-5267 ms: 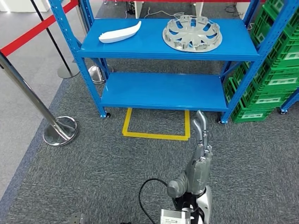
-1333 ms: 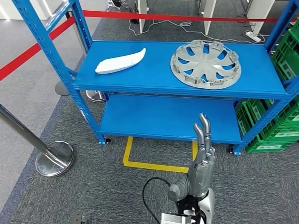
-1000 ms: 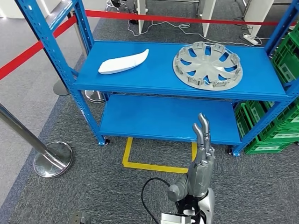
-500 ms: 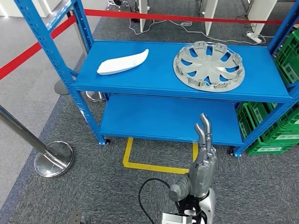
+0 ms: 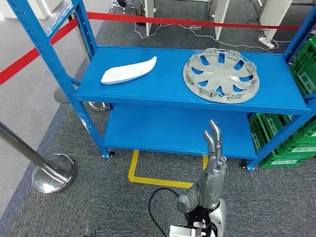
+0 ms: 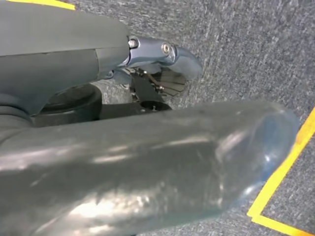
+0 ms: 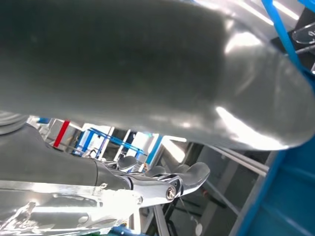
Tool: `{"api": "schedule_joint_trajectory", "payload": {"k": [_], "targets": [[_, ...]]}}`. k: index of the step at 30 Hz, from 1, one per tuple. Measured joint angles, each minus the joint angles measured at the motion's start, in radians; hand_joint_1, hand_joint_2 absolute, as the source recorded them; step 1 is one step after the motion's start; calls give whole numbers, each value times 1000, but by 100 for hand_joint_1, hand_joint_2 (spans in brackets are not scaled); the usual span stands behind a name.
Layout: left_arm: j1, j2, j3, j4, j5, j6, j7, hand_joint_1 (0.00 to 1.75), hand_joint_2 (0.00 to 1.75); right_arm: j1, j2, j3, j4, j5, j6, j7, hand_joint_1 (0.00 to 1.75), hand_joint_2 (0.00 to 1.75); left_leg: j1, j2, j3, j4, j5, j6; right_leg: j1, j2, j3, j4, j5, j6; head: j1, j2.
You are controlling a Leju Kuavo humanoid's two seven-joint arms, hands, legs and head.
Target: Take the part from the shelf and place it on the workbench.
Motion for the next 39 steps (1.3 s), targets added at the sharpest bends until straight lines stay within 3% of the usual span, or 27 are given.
{"api": "schedule_joint_trajectory", "payload": {"k": [2,3,6,7,8,9,11,12,16,18,21,22,23,24,26,28,31,33,34,36,37,38,39], "targets": [[2,0,0,0,0,2,0,0,0,0,0,0,-1,1,0,0,0,0,3,0,9,-5,-7,11,-1,-3,-4,16,-14,12,4,0],[1,0,0,0,0,2,0,0,0,-1,0,0,-2,1,0,0,0,0,5,0,16,-8,-11,17,-1,-4,-22,54,-31,16,7,0],[1,0,0,0,1,2,1,0,0,-1,-1,0,-2,0,0,0,0,0,5,0,36,-9,-29,26,-1,-6,-141,247,-91,21,12,0],[1,1,0,0,2,3,3,0,0,-1,-1,0,-2,0,0,0,0,0,4,-1,44,-9,-37,27,-1,-6,-174,284,-88,21,12,0],[2,1,0,0,3,5,5,0,0,-1,-1,0,-2,0,0,0,0,0,4,-2,55,-9,-45,26,-1,-6,-189,285,-63,21,12,0],[2,1,1,0,3,6,7,0,0,-1,-1,0,-2,0,0,0,0,0,5,-4,68,-9,-54,25,-1,-6,-184,245,-19,21,13,0],[2,0,1,0,4,8,8,0,0,-1,-1,0,-2,0,0,1,0,0,4,-7,92,-8,-75,16,-1,-7,-143,120,72,18,13,0],[1,0,1,0,4,8,9,0,0,-1,-1,0,-2,0,0,1,0,0,2,-8,99,-7,-83,11,-1,-7,-123,69,92,14,14,0],[-5,1,1,0,5,12,12,0,0,0,0,0,-1,2,0,2,0,0,0,-7,104,-10,-94,-6,-1,-2,-106,32,82,-9,5,0],[-8,1,2,-1,6,15,14,0,0,0,0,0,-2,3,0,2,0,0,0,-5,88,27,-118,-16,-4,-4,-97,27,76,-20,2,0],[-8,2,4,-1,6,19,19,0,0,1,0,0,-2,4,0,2,0,0,0,-4,-19,207,-183,-25,-5,-6,-89,25,68,-31,0,0],[-7,2,5,-1,6,20,20,0,0,1,0,0,-2,4,0,2,0,0,1,-4,-53,253,-188,-25,-5,-6,-87,25,65,-32,-1,0],[-6,2,5,-1,6,20,21,0,0,1,0,0,-2,4,0,3,0,0,1,-4,-72,267,-173,-25,-5,-4,-83,25,63,-32,0,0],[-6,2,6,-1,6,21,21,0,0,1,0,0,-2,4,0,3,0,0,1,-4,-73,246,-141,-23,-6,-3,-79,25,60,-31,-1,0],[-6,1,6,-1,6,20,21,0,0,0,0,0,-2,4,0,3,0,0,1,-4,-35,135,-57,-19,-6,-1,-69,26,54,-25,-1,0],[-8,0,6,-1,4,13,19,0,0,1,0,0,-2,4,0,3,0,0,0,-3,3,36,-22,-12,-2,1,-66,27,48,-15,-1,0],[-7,0,6,-1,0,-3,10,0,0,1,0,0,-2,4,0,4,0,0,0,-5,15,5,-38,3,0,0,-69,20,33,2,-1,0],[-5,-1,6,-1,-2,-10,3,0,0,0,-1,0,-3,5,0,4,0,0,3,-7,27,0,-48,16,-1,-3,-80,52,12,11,4,0],[-4,-1,6,-1,-2,-13,1,0,0,0,-1,0,-3,4,0,4,0,0,4,-7,37,-3,-52,21,-1,-5,-101,98,-6,13,6,0],[-2,-1,6,-1,-3,-16,0,0,0,0,-1,0,-3,3,0,4,0,0,2,-5,55,-2,-66,27,-1,-5,-175,226,-49,16,8,0],[-1,0,6,-1,-3,-15,0,0,0,0,-2,0,-3,2,0,4,0,0,1,-5,66,-2,-74,28,-1,-5,-211,277,-56,17,8,0],[0,0,6,-1,-3,-14,0,0,0,0,-2,0,-3,2,0,4,0,0,0,-5,79,-2,-84,29,-1,-6,-232,297,-42,18,8,0],[2,0,6,-1,-3,-12,0,0,0,0,-2,0,-3,2,0,4,0,0,0,-6,95,-2,-95,30,-1,-6,-235,277,-8,18,8,0]]}}
